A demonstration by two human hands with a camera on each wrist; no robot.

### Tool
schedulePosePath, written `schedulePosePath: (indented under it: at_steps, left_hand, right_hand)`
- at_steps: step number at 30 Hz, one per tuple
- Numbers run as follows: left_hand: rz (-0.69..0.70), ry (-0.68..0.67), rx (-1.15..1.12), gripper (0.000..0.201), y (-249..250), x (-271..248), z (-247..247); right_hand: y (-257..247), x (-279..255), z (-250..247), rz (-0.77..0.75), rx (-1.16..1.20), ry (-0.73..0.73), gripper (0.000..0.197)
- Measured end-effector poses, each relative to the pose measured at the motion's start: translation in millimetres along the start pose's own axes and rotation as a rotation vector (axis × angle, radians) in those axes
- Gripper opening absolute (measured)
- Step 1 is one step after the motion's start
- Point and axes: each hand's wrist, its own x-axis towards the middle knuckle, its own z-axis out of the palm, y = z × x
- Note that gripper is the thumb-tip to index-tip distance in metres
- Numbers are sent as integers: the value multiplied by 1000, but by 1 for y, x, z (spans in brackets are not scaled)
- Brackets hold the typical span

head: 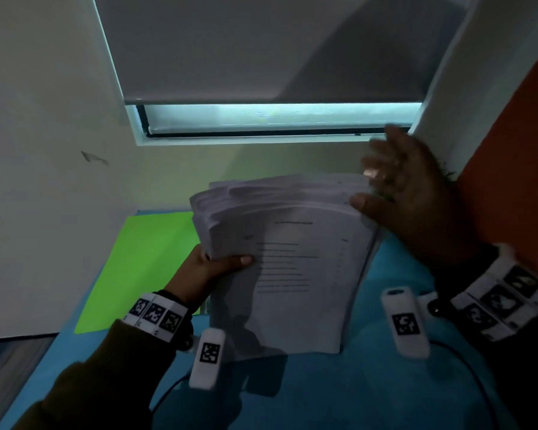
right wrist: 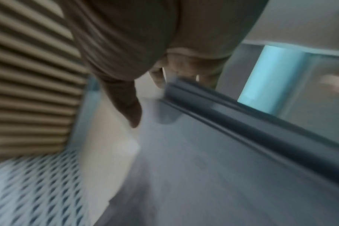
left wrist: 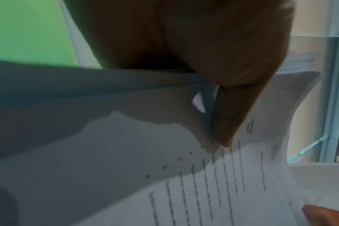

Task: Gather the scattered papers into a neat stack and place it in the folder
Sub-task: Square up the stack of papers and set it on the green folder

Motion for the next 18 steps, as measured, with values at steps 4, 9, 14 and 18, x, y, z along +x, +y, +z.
schedulePosePath:
  at_steps: [4, 9, 14, 18]
  left_hand:
    - [-10, -3, -34, 68, 2, -2, 4]
    - [-11, -32, -82, 66, 2, -5, 3]
    - [-20, -49, -101, 64, 2, -5, 1]
    - [-29, -38, -77, 66, 0, -2, -2]
  right_hand:
    - [-49, 7, 4, -471, -731, -141, 86]
    - [-29, 6, 14, -234, -1170, -489, 89]
    - [-44, 10, 19, -291, -1072, -388, 90]
    - [-33, 7, 17, -154, -1047, -510, 91]
